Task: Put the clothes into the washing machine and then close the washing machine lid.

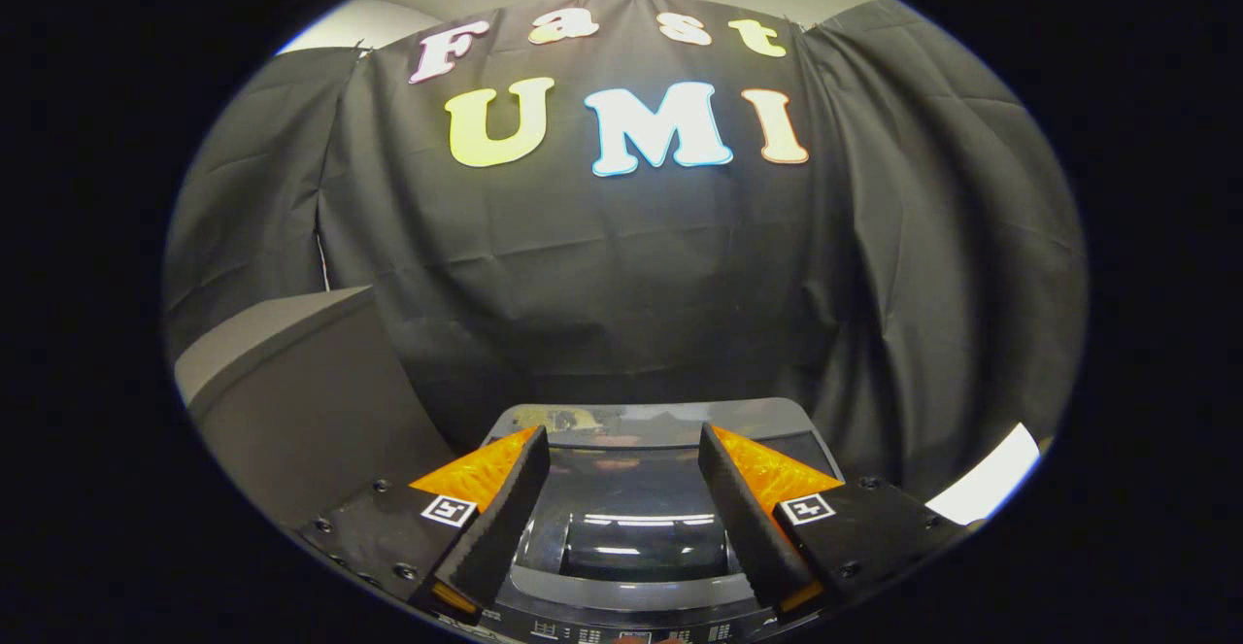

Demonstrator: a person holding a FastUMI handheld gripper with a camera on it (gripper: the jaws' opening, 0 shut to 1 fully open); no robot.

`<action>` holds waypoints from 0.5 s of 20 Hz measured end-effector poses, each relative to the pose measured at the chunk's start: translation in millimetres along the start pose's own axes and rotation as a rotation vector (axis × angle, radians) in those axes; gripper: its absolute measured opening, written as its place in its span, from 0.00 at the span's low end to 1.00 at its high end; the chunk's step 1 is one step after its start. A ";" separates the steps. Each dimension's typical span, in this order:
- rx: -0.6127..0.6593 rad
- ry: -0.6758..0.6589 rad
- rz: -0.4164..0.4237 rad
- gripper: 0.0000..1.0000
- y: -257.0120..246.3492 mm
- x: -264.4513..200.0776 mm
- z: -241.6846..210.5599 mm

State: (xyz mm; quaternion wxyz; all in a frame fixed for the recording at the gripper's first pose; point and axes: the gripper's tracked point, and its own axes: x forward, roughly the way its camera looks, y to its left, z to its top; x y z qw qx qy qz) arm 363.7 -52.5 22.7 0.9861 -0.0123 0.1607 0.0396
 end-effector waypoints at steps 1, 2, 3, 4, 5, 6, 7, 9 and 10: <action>0.000 -0.010 0.000 0.97 0.6 -6.3 -6.3; 0.001 -0.018 0.005 0.98 1.4 -11.9 -11.0; 0.002 -0.034 0.008 0.97 2.4 -20.4 -14.0; 0.001 -0.059 0.008 0.98 1.7 -28.6 -13.7; -0.001 -0.089 0.013 0.97 2.2 -40.1 -14.1; 0.009 -0.120 0.016 0.97 3.2 -51.1 -17.5; 0.017 -0.148 0.022 0.97 4.3 -63.9 -22.9; 0.001 -0.201 0.015 0.97 3.1 -89.8 -37.5; -0.012 -0.233 0.011 0.97 3.7 -105.3 -44.9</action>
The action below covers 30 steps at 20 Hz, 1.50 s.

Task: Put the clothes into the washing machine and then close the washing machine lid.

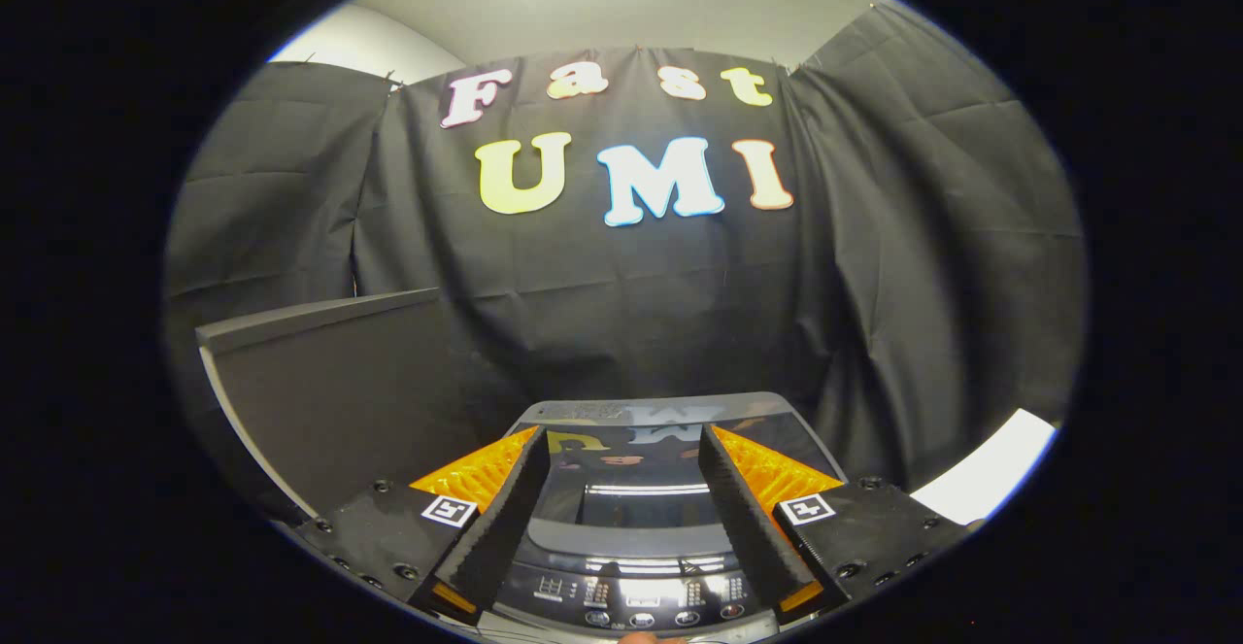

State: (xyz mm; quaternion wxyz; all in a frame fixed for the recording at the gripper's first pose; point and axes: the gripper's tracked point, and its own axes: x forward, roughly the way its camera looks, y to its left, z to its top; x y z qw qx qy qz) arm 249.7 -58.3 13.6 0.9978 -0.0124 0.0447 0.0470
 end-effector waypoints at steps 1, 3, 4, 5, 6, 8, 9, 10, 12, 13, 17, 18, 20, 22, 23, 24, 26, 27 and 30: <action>-0.014 -0.029 -0.003 0.97 0.1 -17.5 -5.0; 0.001 -0.052 0.007 0.97 6.9 -51.8 -30.2; 0.027 -0.061 0.019 0.97 9.8 -67.8 -37.6; 0.052 -0.068 0.029 0.97 11.4 -82.9 -45.1; 0.072 -0.075 0.037 0.97 11.1 -96.4 -50.1; 0.103 -0.062 0.042 0.97 7.8 -120.4 -66.3; 0.120 -0.065 0.035 0.97 3.5 -133.8 -69.3; 0.128 -0.068 0.038 0.97 2.6 -143.8 -69.8; 0.126 -0.070 0.030 0.97 -1.9 -164.8 -74.9; 0.113 -0.077 0.023 0.97 -4.3 -175.7 -76.7; 0.068 -0.059 0.014 0.97 -7.4 -213.7 -103.1; 0.063 -0.068 0.003 0.97 -10.8 -223.3 -105.8; 0.036 -0.095 -0.023 0.97 -14.6 -237.3 -109.1; 0.011 -0.084 -0.030 0.97 -14.5 -240.9 -120.6; 0.009 -0.073 -0.039 0.97 -16.7 -241.8 -125.9; 0.019 -0.064 -0.042 0.97 -17.4 -243.7 -128.9; 0.051 -0.044 -0.043 0.97 -15.4 -242.9 -134.5; 0.053 -0.034 -0.046 0.97 -15.3 -241.3 -137.5; 0.035 -0.037 -0.065 0.97 -17.7 -239.5 -135.2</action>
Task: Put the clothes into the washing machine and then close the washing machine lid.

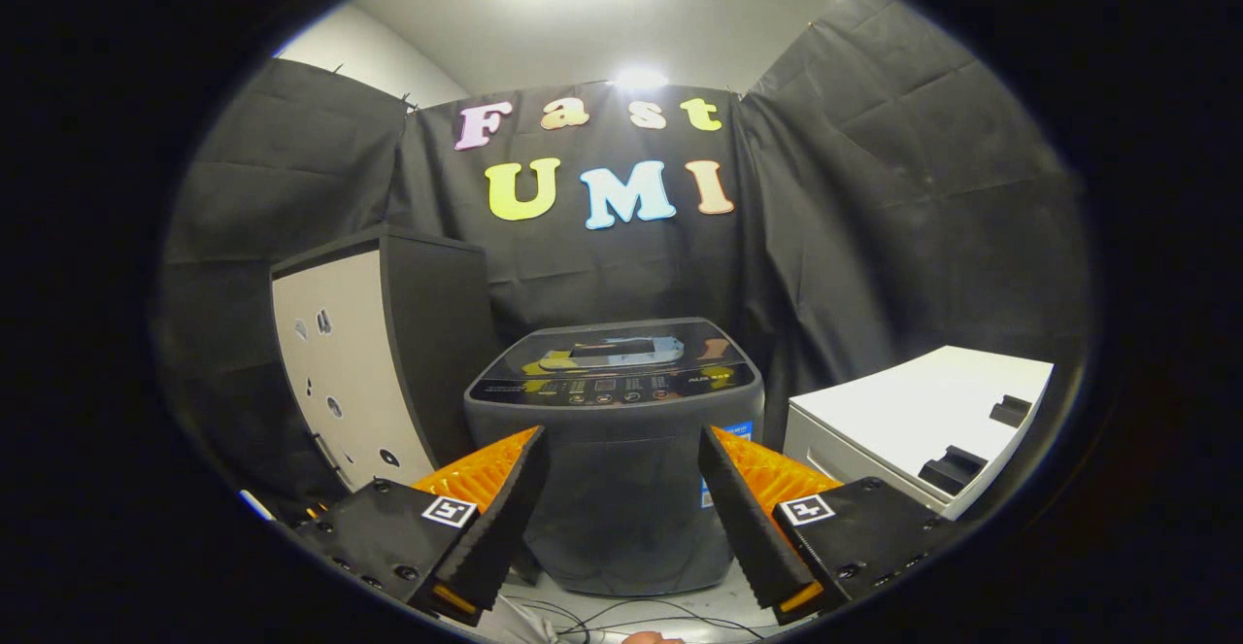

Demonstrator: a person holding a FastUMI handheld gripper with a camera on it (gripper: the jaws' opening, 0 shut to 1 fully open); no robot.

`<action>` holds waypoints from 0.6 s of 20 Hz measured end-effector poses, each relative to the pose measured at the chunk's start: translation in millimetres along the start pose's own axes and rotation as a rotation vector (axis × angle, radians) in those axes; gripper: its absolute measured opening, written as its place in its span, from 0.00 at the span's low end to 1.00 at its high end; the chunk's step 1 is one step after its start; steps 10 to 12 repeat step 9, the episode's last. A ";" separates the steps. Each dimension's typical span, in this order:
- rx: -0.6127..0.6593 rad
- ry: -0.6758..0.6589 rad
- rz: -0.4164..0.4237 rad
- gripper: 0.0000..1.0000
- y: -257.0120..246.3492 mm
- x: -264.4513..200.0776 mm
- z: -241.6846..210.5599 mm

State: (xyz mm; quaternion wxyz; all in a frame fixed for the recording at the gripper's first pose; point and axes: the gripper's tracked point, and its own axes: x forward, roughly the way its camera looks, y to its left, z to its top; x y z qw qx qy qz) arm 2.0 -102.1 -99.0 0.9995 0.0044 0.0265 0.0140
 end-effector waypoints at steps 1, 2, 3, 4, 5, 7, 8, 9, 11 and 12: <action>0.000 -0.003 0.001 0.97 1.2 -0.9 0.4; -0.002 -0.003 0.002 0.97 3.0 -0.1 0.0; -0.006 -0.003 0.004 0.97 4.1 -0.8 0.2; -0.009 -0.005 0.007 0.97 5.4 -0.2 1.6; -0.011 -0.004 0.012 0.97 6.5 -0.7 2.8; -0.015 -0.006 0.022 0.97 8.5 -0.7 4.5; -0.017 -0.009 0.024 0.97 8.7 -0.6 7.1; -0.020 -0.013 0.026 0.97 9.1 -0.6 9.0; -0.020 -0.013 0.026 0.97 9.1 -0.6 9.0; -0.020 -0.013 0.026 0.97 9.1 -0.6 9.0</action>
